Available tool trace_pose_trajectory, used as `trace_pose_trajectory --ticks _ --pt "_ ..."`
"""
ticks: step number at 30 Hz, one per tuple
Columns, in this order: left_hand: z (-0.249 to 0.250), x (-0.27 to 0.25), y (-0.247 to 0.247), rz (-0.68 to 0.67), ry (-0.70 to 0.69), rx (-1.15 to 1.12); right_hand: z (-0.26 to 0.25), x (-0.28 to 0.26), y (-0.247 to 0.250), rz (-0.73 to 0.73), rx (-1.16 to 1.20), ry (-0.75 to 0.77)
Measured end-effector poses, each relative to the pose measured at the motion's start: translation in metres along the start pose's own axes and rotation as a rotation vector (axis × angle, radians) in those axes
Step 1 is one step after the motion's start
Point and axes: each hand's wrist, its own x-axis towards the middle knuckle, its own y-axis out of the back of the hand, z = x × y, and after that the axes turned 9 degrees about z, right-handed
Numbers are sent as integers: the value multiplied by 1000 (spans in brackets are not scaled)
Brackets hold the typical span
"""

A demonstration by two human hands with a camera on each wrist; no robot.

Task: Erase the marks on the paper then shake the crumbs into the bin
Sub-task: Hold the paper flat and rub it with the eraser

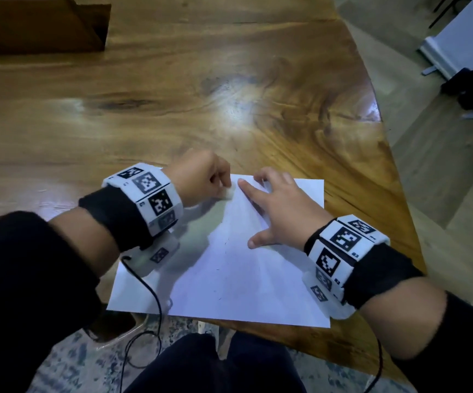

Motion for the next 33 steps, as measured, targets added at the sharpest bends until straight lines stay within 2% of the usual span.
trace_pose_trajectory --ticks 2,3,7,8,12,13,16,17,21,22,24,27,28,31,33 --pt "1 4 -3 127 29 -3 0 0 -1 1 1 -3" --pt "1 4 -5 149 23 1 0 1 -1 1 3 -4" --pt "-3 -6 -5 -13 -38 18 0 1 -1 2 -1 -1" --pt "-3 -5 -4 -3 -29 13 0 1 -1 0 -3 0" --pt "1 -2 -9 178 23 13 0 1 -1 -4 -6 -1" --pt "2 -5 -10 158 15 19 0 1 -1 -6 -6 -2" --pt "1 -14 -7 -65 -55 48 -1 1 -1 -13 -2 -6" --pt "2 -13 -5 -80 -60 50 -1 1 -1 -15 0 -5" --pt "2 3 -5 170 -18 49 -1 1 -1 -8 3 -5" --pt "2 1 -7 186 -24 49 -1 2 -1 -9 0 -6" --pt "-2 -9 -12 97 -79 50 -1 2 -1 -13 2 -7" --pt "-5 -21 -6 -153 -127 71 -1 0 0 -14 8 -9" --pt "-5 -19 -2 -156 -112 66 -1 0 0 -15 4 -5" --pt "-4 -3 3 48 -64 30 -2 1 0 -10 -1 0" --pt "1 3 -4 136 -36 32 -2 1 -1 -3 17 -14"
